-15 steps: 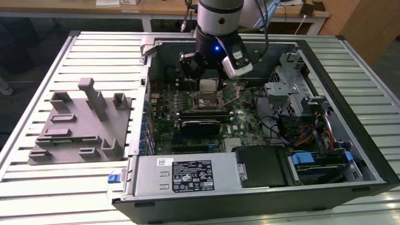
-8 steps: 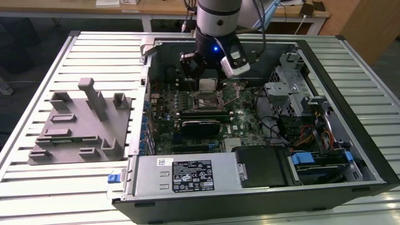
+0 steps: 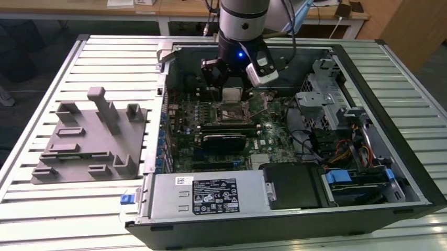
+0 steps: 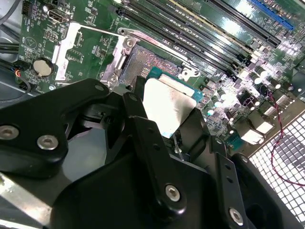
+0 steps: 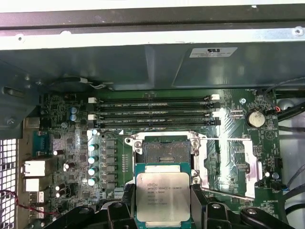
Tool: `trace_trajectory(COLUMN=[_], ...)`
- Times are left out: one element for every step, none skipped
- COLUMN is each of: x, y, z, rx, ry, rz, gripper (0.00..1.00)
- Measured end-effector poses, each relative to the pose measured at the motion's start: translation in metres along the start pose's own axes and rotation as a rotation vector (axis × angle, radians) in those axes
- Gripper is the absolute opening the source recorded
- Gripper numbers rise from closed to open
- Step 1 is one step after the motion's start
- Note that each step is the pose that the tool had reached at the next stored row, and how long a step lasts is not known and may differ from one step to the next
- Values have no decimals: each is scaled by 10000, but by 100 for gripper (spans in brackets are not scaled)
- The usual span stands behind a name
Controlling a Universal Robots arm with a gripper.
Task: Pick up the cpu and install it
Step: 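Place the cpu into insertion slot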
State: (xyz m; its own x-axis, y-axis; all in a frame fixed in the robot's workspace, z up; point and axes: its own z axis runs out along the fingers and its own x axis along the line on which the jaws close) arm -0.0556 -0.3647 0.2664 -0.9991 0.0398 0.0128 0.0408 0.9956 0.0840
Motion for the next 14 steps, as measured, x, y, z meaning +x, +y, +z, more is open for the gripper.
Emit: trace_trajectory(x=[0,0,0,0,0,0,0,0,0,0,0,0,0,0], y=[0,0,0,0,0,0,0,0,0,0,1,1,1,0], z=[0,0,1,1,1,1,1,1,1,2,2,3,2,2], rx=[0,0,0,0,0,-1,0,0,0,0,-4,-7,-8,-9], ry=[0,0,0,0,0,0,0,0,0,0,0,-6,-16,-28], rz=[0,0,0,0,0,0,0,0,-1,0,3,62,183,340], gripper=[55,55,55,55,55,55,55,55,55,55,55,55,55,55])
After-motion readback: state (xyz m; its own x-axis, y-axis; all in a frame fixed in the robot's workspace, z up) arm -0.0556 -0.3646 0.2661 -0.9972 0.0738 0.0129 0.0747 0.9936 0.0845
